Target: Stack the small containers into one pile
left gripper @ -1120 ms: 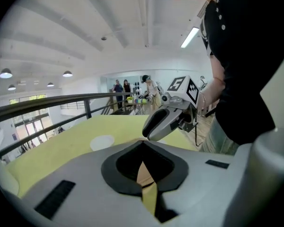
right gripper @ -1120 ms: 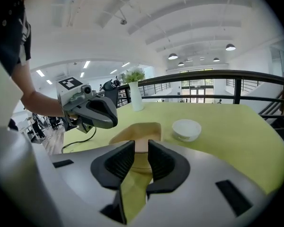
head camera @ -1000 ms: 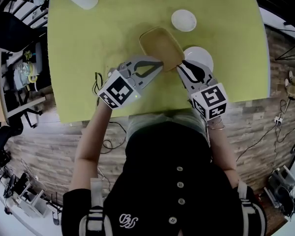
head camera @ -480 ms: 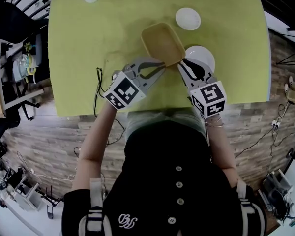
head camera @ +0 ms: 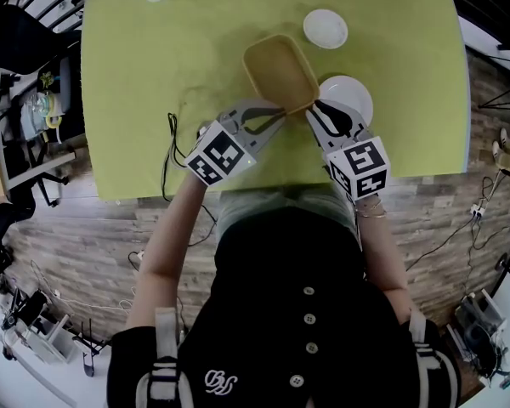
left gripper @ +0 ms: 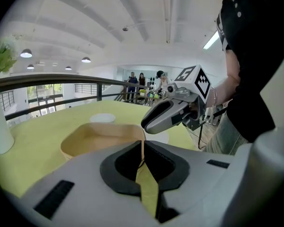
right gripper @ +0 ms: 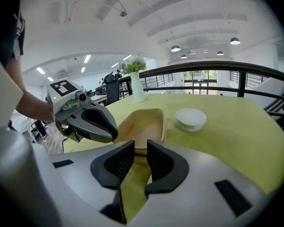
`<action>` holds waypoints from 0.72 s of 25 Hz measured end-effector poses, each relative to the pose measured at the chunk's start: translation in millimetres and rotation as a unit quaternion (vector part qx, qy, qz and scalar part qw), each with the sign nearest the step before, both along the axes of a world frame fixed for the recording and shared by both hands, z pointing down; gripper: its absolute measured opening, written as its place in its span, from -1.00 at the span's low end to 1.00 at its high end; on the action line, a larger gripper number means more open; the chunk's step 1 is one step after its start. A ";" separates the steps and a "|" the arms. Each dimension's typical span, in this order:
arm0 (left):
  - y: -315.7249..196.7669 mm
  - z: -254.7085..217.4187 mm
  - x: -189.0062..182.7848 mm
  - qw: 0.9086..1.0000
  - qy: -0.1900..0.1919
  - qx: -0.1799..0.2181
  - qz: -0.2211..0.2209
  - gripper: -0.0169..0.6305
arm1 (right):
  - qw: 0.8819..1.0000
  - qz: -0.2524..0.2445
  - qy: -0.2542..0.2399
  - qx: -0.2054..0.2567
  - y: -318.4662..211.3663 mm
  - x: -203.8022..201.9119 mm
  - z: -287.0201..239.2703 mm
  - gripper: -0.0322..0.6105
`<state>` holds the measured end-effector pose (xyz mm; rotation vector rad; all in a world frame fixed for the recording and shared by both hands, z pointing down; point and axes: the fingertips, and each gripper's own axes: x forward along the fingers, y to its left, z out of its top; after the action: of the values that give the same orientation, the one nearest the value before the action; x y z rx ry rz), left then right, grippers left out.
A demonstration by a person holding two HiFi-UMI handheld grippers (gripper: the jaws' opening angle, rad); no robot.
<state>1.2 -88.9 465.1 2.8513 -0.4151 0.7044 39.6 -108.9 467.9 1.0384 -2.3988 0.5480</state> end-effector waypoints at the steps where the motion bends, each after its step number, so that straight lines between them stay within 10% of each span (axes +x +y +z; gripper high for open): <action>1: -0.1 0.2 0.4 1.000 0.001 -0.001 -0.001 -0.85 | 1.000 0.000 0.000 0.000 0.0 0.2 0.0 -0.63; 18: -24.9 -31.3 4.4 0.995 0.058 -0.020 -0.083 -0.89 | 0.999 0.008 -0.014 0.036 -7.8 -1.8 -25.0 -0.62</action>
<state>5.7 -113.8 433.9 2.7632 -0.6028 0.5070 37.8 -116.7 442.8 1.0890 -2.4518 0.4880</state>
